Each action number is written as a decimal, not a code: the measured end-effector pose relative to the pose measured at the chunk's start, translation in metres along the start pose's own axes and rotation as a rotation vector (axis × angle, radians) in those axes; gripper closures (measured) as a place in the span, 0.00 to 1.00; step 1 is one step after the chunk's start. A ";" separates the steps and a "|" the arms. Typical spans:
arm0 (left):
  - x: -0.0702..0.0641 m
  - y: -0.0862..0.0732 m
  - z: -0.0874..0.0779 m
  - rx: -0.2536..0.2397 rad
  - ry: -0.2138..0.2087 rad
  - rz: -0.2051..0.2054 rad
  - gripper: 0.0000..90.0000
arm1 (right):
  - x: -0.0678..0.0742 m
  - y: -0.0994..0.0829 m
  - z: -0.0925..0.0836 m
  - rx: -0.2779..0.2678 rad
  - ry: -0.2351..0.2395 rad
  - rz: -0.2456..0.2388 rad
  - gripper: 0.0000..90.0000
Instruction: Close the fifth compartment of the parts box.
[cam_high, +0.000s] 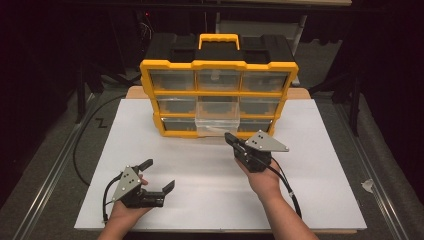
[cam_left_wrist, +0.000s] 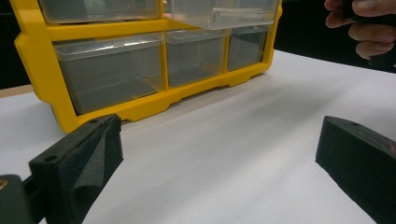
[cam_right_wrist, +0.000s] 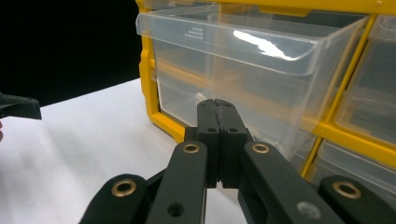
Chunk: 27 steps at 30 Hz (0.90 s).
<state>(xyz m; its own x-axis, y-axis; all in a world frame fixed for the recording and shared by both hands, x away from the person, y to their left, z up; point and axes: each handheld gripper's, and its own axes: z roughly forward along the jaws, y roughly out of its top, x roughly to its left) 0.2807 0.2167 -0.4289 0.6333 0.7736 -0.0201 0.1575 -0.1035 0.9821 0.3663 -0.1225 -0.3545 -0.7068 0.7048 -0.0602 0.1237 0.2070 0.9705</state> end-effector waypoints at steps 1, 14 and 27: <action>0.000 0.000 0.000 0.000 0.000 0.001 0.01 | 0.001 0.001 0.001 0.001 0.000 -0.002 1.00; 0.000 0.001 -0.002 -0.008 -0.002 -0.004 0.01 | 0.002 0.015 0.010 -0.004 -0.005 -0.018 1.00; 0.001 0.001 -0.002 -0.011 -0.003 -0.007 0.01 | 0.000 0.020 0.016 0.001 -0.016 -0.015 1.00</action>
<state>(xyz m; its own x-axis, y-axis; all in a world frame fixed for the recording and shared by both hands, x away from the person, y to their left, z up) 0.2796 0.2184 -0.4278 0.6342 0.7727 -0.0275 0.1540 -0.0913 0.9839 0.3798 -0.1073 -0.3388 -0.6974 0.7124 -0.0788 0.1138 0.2187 0.9691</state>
